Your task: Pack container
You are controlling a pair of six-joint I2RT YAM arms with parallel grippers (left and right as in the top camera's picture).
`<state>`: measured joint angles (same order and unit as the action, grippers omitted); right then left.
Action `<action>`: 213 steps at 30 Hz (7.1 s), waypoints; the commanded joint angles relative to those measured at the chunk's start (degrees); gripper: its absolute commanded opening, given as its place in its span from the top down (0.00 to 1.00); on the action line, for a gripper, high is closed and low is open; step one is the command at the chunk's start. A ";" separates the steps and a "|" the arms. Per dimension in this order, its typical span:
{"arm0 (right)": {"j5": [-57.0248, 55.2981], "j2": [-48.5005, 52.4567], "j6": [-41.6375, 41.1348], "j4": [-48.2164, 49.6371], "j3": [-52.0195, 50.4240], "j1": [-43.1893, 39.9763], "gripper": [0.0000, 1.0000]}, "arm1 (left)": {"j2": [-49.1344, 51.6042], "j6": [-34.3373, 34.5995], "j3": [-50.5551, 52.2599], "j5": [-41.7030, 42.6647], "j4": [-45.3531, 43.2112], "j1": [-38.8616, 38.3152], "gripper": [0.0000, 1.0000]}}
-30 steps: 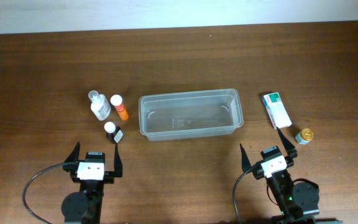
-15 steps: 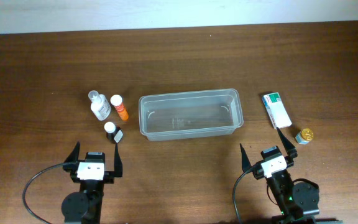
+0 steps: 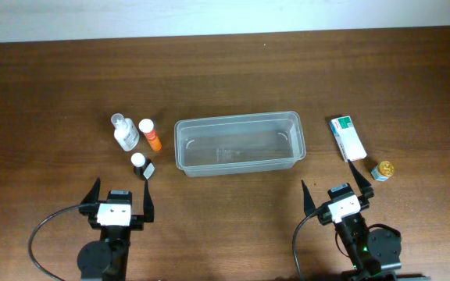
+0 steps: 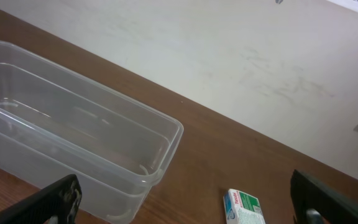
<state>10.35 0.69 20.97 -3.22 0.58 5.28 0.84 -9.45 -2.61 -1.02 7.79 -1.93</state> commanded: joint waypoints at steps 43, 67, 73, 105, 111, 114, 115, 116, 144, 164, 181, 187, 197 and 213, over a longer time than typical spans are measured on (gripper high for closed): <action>-0.33 -0.37 -0.48 -0.42 -0.26 -0.48 0.02 | -0.50 -0.74 0.55 0.22 0.07 0.24 0.01; -0.33 -0.37 -0.48 -0.42 -0.26 -0.48 0.02 | -0.50 -0.74 0.55 0.22 0.07 0.24 0.01; -0.33 -0.37 -0.48 -0.42 -0.26 -0.48 0.02 | -0.50 -0.74 0.55 0.22 0.07 0.24 0.01; -0.33 -0.37 -0.48 -0.42 -0.26 -0.48 0.02 | 36.02 2.14 -61.13 19.02 39.58 0.24 0.01; -0.33 -0.37 -0.48 -0.42 -0.26 -0.48 0.02 | 63.84 2.10 -92.56 19.28 67.54 0.24 0.01; -0.33 -0.37 -0.48 -0.42 -0.26 -0.48 0.01 | 73.61 2.08 -103.12 19.23 74.66 0.24 0.01; -0.33 -0.37 -0.48 -0.42 -0.26 -0.48 0.02 | 76.50 2.10 -105.53 19.26 75.93 0.24 0.00; -0.33 -0.37 -0.48 -0.42 -0.26 -0.48 0.02 | 79.25 2.10 -107.21 19.28 76.48 0.24 0.00; -0.33 -0.37 -0.48 -0.42 -0.26 -0.48 0.02 | 95.91 23.54 -96.61 0.35 65.05 -8.63 0.02; -0.33 -0.37 -0.48 -0.42 -0.26 -0.48 0.02 | 99.86 24.15 -88.28 -2.03 54.80 -8.94 0.28; -0.33 -0.37 -0.48 -0.42 -0.26 -0.48 0.02 | 106.25 24.17 -88.28 -9.31 53.68 -8.79 0.28; -0.33 -0.37 -0.48 -0.42 -0.26 -0.48 0.02 | 107.08 24.17 -88.28 -9.18 52.78 -8.79 0.28; -0.33 -0.37 -0.48 -0.42 -0.26 -0.48 0.02 | 107.16 24.17 -88.28 -8.87 52.63 -8.83 0.40; -0.33 -0.37 -0.48 -0.42 -0.26 -0.48 0.02 | 107.16 23.80 -88.17 -6.32 52.65 -8.79 0.41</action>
<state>10.35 0.69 20.99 -3.22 0.58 5.23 107.37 14.57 -91.05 -7.94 60.55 -10.76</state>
